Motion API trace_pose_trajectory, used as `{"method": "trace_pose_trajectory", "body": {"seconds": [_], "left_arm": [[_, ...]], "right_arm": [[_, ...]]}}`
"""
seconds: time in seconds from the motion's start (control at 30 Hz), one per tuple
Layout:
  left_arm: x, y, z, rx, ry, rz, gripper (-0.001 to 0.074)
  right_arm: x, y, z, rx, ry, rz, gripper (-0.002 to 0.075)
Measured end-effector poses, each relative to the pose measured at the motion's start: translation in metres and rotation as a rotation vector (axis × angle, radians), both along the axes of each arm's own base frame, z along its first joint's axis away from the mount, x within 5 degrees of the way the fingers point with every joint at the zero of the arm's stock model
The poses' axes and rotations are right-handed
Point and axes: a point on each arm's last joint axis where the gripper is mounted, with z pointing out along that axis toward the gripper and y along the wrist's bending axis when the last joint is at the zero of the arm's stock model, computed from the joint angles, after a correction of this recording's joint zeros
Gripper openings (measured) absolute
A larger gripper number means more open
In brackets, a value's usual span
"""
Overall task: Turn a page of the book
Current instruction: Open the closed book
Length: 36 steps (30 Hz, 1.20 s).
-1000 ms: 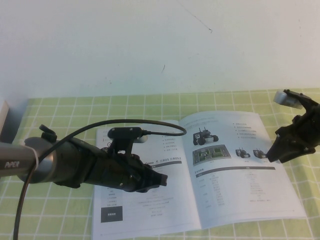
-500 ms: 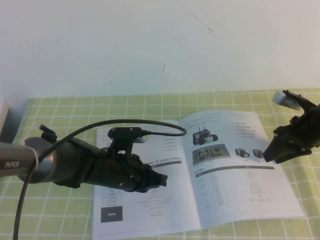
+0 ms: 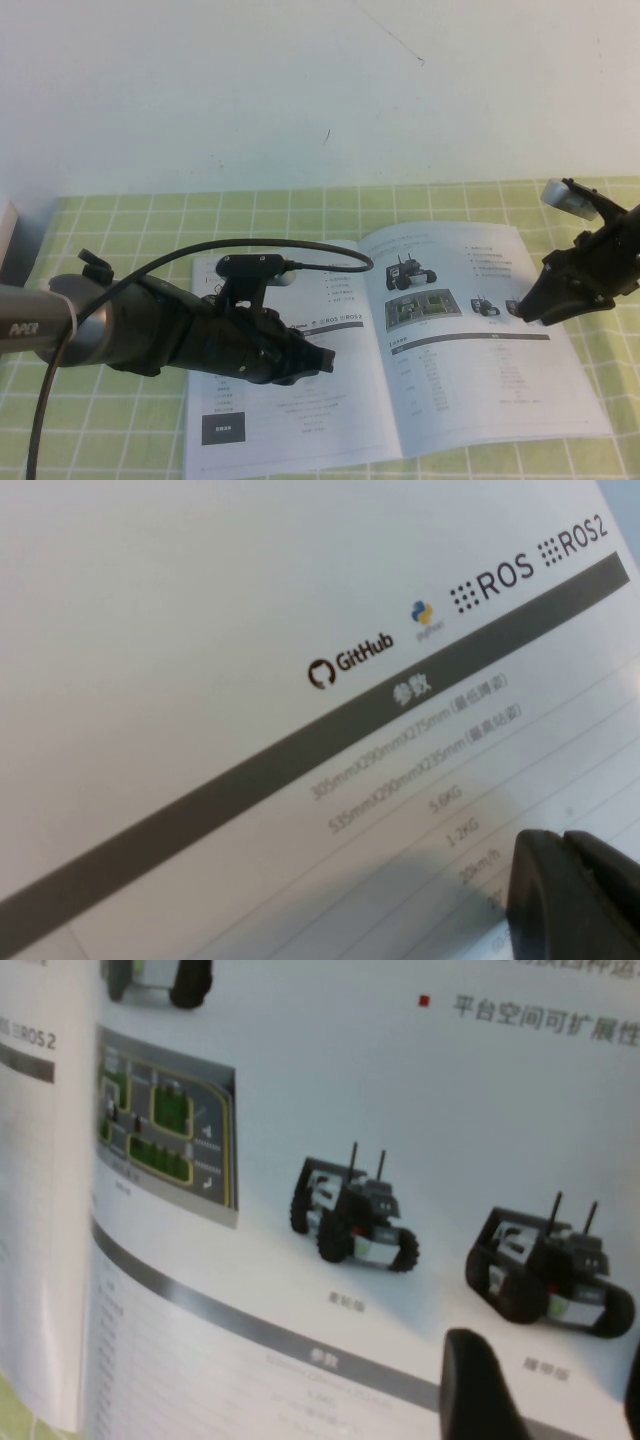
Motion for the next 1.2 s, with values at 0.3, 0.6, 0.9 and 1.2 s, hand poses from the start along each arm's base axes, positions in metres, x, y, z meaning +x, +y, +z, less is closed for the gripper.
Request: {"method": "trace_pose_trajectory", "body": {"seconds": [0.3, 0.6, 0.9, 1.2], "left_arm": [[0.000, 0.000, 0.000, 0.000, 0.000, 0.000, -0.0004], [0.000, 0.000, 0.000, -0.001, 0.001, 0.002, -0.0004], [0.000, 0.000, 0.000, -0.001, 0.001, 0.002, -0.0004], [0.000, 0.000, 0.000, -0.001, 0.001, 0.002, -0.0004]], "right_arm": [[-0.006, -0.007, -0.001, -0.087, 0.034, 0.045, 0.0321], [-0.006, -0.008, 0.000, -0.099, 0.038, 0.047, 0.0321], [-0.005, 0.002, -0.001, -0.058, 0.023, 0.054, 0.0321], [-0.004, 0.013, -0.001, -0.029, 0.014, 0.068, 0.0321]]}}
